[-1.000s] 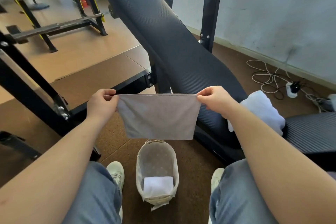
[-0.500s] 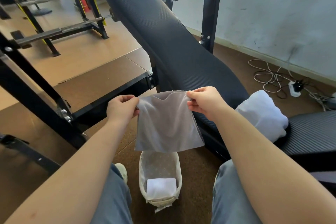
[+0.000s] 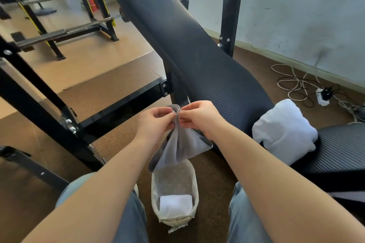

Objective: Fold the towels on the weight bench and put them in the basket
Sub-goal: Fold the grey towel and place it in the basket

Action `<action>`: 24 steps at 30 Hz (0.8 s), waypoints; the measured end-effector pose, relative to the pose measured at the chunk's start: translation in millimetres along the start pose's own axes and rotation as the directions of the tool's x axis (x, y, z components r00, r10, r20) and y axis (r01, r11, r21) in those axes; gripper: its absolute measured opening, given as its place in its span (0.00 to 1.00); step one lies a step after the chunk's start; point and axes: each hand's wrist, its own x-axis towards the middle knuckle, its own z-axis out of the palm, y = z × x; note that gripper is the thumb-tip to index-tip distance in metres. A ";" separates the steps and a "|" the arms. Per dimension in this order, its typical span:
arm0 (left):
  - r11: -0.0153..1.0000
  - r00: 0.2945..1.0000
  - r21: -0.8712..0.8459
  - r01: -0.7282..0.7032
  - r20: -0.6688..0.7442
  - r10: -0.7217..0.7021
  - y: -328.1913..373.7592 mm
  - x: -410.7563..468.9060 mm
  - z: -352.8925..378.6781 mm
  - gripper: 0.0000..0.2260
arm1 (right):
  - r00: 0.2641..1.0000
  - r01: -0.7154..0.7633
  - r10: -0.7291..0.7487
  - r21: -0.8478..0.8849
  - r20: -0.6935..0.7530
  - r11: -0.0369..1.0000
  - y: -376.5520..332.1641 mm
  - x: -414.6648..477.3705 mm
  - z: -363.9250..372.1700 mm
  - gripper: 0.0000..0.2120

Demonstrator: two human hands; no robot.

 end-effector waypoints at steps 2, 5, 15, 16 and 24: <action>1.000 1.000 -0.011 0.016 0.015 -0.016 0.5 1.3 1.9 0.07 | 1.000 0.023 -0.023 -0.024 -0.010 0.999 2.5 2.9 3.5 0.05; 0.999 1.000 -0.027 0.027 0.013 -0.027 0.5 3.8 2.9 0.08 | 0.998 0.063 -0.064 -0.057 -0.014 0.996 6.8 7.1 6.8 0.05; 0.994 0.998 -0.095 0.049 0.046 -0.045 4.1 10.6 3.7 0.06 | 0.932 0.310 -0.357 -0.372 -0.062 0.875 10.3 12.3 9.5 0.07; 0.994 0.998 -0.094 0.048 0.055 -0.043 4.1 10.5 3.9 0.05 | 0.921 0.332 -0.387 -0.431 -0.045 0.839 10.7 12.1 9.5 0.08; 0.999 0.993 0.012 0.042 0.107 -0.043 11.0 14.2 2.2 0.07 | 0.884 0.378 -0.467 -0.595 0.006 0.710 11.7 11.6 4.0 0.06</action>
